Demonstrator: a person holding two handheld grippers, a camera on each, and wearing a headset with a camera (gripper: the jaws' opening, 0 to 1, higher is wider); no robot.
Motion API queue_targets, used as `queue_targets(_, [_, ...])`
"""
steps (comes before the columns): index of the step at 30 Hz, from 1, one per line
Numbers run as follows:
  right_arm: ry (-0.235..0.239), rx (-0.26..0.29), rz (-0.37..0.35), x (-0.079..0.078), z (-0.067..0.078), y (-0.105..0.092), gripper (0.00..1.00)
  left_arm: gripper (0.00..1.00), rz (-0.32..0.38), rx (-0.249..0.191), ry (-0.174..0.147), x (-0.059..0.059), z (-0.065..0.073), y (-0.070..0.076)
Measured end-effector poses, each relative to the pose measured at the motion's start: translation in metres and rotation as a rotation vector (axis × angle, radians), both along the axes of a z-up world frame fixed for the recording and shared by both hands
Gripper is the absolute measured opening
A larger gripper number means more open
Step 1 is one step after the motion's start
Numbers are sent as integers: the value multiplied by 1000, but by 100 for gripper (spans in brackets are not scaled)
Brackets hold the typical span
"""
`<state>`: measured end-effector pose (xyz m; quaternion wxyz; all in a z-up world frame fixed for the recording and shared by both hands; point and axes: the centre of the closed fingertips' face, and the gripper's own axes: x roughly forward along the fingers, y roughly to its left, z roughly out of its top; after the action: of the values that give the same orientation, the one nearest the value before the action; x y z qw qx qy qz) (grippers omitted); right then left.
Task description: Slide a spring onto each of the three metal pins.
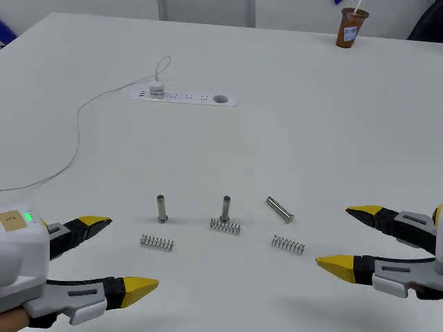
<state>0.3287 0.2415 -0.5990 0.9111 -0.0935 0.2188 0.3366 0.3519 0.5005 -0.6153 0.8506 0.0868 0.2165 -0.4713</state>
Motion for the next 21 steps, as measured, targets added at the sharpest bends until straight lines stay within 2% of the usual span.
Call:
queue_targets(10, [16, -14, -5, 13, 2, -2, 60, 77, 3, 2, -1, -1, -1, 1])
queue_targets(17, [22, -42, -15, 36, 11, 2, 54, 77, 3, 7, 1, -3, -2, 0])
queue_targets(21, [43, -58, -20, 51, 11, 7, 48, 77, 4, 8, -2, -3, -2, -1])
